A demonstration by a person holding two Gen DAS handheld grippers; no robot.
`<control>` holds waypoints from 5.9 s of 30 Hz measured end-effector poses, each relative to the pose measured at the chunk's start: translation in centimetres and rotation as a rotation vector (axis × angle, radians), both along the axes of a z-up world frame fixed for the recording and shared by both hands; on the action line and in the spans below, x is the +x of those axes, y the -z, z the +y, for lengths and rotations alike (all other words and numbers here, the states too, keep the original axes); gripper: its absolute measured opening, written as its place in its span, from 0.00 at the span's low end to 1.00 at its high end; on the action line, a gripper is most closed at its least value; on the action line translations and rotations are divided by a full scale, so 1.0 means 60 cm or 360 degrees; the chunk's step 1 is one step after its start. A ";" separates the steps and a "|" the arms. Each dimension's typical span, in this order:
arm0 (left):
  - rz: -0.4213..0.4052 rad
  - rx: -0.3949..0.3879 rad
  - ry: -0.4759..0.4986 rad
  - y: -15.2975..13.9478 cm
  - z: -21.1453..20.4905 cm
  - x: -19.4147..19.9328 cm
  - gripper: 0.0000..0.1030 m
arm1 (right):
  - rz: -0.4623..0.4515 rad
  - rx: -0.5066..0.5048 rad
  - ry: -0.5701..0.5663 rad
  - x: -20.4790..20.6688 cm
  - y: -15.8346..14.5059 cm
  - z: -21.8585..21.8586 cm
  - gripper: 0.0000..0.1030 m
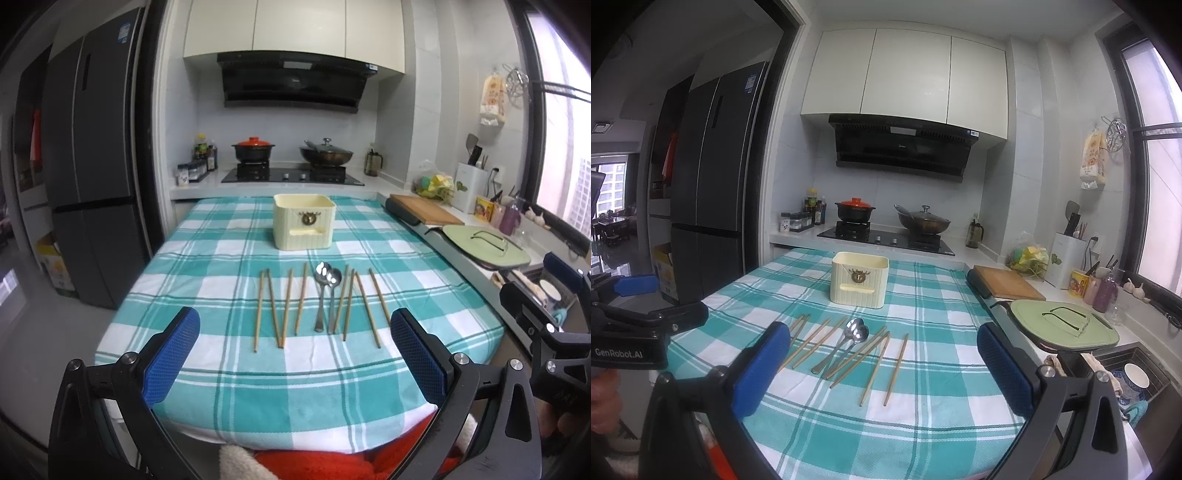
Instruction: Organize utensils
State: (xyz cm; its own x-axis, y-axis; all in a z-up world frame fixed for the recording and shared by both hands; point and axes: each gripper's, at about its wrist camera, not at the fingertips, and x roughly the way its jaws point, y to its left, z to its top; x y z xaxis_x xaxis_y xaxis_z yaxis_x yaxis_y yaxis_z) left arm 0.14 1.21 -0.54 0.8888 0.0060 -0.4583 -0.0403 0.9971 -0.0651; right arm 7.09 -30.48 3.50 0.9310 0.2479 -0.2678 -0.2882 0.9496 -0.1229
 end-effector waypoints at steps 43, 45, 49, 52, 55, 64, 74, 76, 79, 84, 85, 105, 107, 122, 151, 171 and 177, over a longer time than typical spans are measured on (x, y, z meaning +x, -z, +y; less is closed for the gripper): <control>0.0017 0.0064 -0.0014 0.006 -0.004 0.045 1.00 | 0.0062 0.0002 -0.0039 0.048 0.021 0.005 1.00; 0.0018 0.0066 -0.0012 0.006 -0.003 0.048 1.00 | 0.0068 0.0002 -0.0034 0.050 0.022 0.004 1.00; 0.0023 0.0069 -0.0010 0.008 -0.003 0.054 1.00 | 0.0069 0.0001 -0.0033 0.051 0.023 0.005 1.00; 0.0024 0.0072 -0.0008 0.009 -0.003 0.056 1.00 | 0.0073 0.0001 -0.0035 0.051 0.024 0.005 1.00; 0.0024 0.0069 -0.0009 0.008 -0.004 0.056 1.00 | 0.0077 -0.0001 -0.0035 0.053 0.024 0.005 1.00; 0.0031 0.0074 -0.0004 0.013 -0.007 0.063 1.00 | 0.0081 -0.0002 -0.0031 0.056 0.025 0.004 1.00; 0.0035 0.0060 -0.0034 0.020 -0.002 0.064 1.00 | 0.0132 0.0019 -0.0041 0.070 0.037 0.007 1.00; 0.0040 0.0057 -0.0043 0.022 0.001 0.066 1.00 | 0.0147 0.0016 -0.0029 0.074 0.040 0.007 1.00; 0.0050 0.0062 -0.0041 0.026 0.003 0.071 1.00 | 0.0155 0.0027 -0.0015 0.077 0.041 0.004 1.00; 0.0042 0.0092 -0.0047 0.030 0.003 0.076 1.00 | 0.0164 0.0028 -0.0024 0.078 0.046 0.005 1.00; 0.0041 0.0083 -0.0047 0.030 0.005 0.076 1.00 | 0.0167 0.0012 -0.0019 0.079 0.047 0.007 1.00; 0.0347 0.0060 -0.0001 0.109 0.035 0.161 0.99 | 0.0257 0.0078 -0.0030 0.154 0.080 -0.002 1.00; 0.0376 0.0090 -0.0040 0.120 0.042 0.171 0.99 | 0.0253 0.0084 -0.0033 0.164 0.083 -0.006 1.00; 0.0690 -0.0115 -0.0161 0.196 0.153 0.318 0.99 | 0.0741 -0.0058 0.0081 0.297 0.181 -0.048 1.00; 0.0926 0.0166 -0.0002 0.318 0.157 0.518 1.00 | 0.1094 -0.0071 0.0031 0.488 0.304 0.001 0.64; 0.1083 0.0077 0.0166 0.303 0.143 0.659 0.24 | 0.1205 -0.0253 -0.0048 0.690 0.324 0.077 0.11; 0.1020 -0.0043 0.0129 0.296 0.158 0.651 0.05 | 0.1202 -0.0175 -0.0042 0.704 0.321 0.081 0.06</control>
State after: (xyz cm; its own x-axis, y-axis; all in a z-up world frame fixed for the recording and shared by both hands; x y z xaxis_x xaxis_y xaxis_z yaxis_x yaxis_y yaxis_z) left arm 39.17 10.67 -18.33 0.4357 -0.0685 -0.8975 -0.0041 0.9969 -0.0781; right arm 49.31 -25.65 -15.78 0.4792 0.2029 -0.8539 -0.3540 0.9350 0.0235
